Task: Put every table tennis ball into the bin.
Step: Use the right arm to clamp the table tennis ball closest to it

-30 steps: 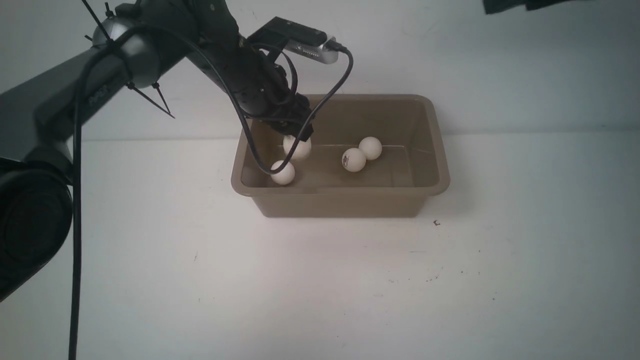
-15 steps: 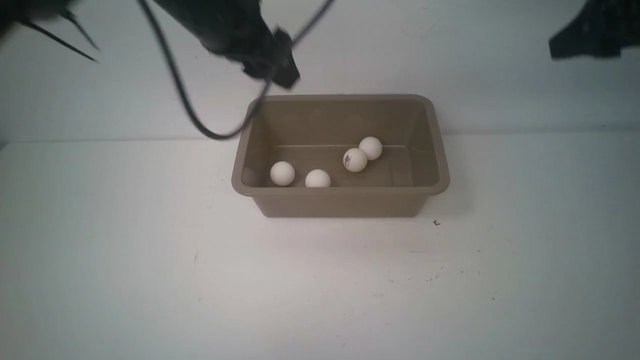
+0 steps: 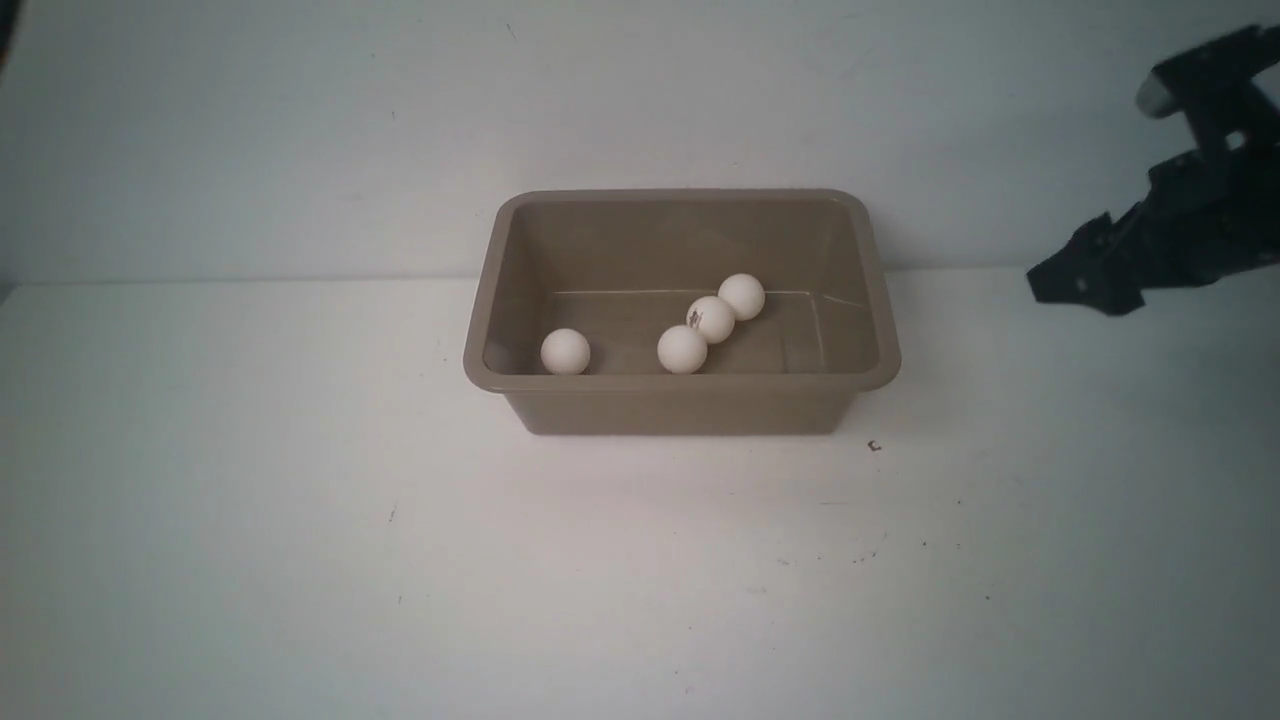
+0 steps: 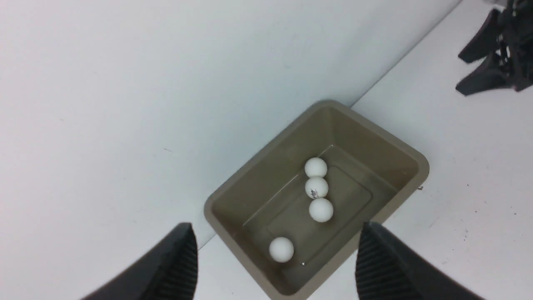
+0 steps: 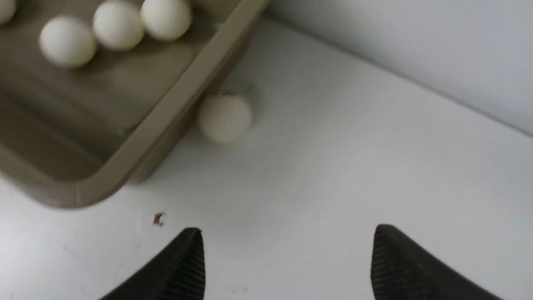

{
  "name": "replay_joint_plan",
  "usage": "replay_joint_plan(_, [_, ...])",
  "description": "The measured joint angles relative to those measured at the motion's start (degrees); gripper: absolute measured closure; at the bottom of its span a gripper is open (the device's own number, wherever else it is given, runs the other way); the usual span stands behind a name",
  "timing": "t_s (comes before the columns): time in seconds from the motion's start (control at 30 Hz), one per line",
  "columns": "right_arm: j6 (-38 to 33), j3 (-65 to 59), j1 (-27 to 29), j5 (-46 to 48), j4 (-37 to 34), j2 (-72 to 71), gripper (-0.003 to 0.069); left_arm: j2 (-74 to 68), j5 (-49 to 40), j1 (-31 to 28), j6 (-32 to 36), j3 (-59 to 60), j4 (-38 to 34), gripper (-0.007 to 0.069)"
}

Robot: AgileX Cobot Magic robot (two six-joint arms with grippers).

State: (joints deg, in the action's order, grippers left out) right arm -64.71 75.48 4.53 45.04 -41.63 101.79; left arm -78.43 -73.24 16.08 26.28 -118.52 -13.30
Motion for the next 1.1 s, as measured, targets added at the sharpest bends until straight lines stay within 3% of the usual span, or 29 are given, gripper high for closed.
replay_joint_plan(0.17, [-15.43,0.0,0.08,3.06,-9.13,4.31,0.0176,3.94,-0.1,0.0,-1.4,-0.06,1.78,0.0167])
replay_joint_plan(0.4, [-30.58,0.0,0.28,2.94,-20.72,7.05,0.0176,4.64,-0.1,-0.06,-3.1,-0.06,1.84,0.0167])
replay_joint_plan(0.87, [-43.32,0.0,0.16,2.48,-26.58,17.02,0.0176,4.59,-0.17,-0.06,-3.8,-0.06,1.74,0.0167])
replay_joint_plan(1.1, [-51.66,0.0,-1.65,1.46,-33.7,18.54,0.0176,4.59,-0.17,-0.06,-4.22,-0.06,1.74,0.0167])
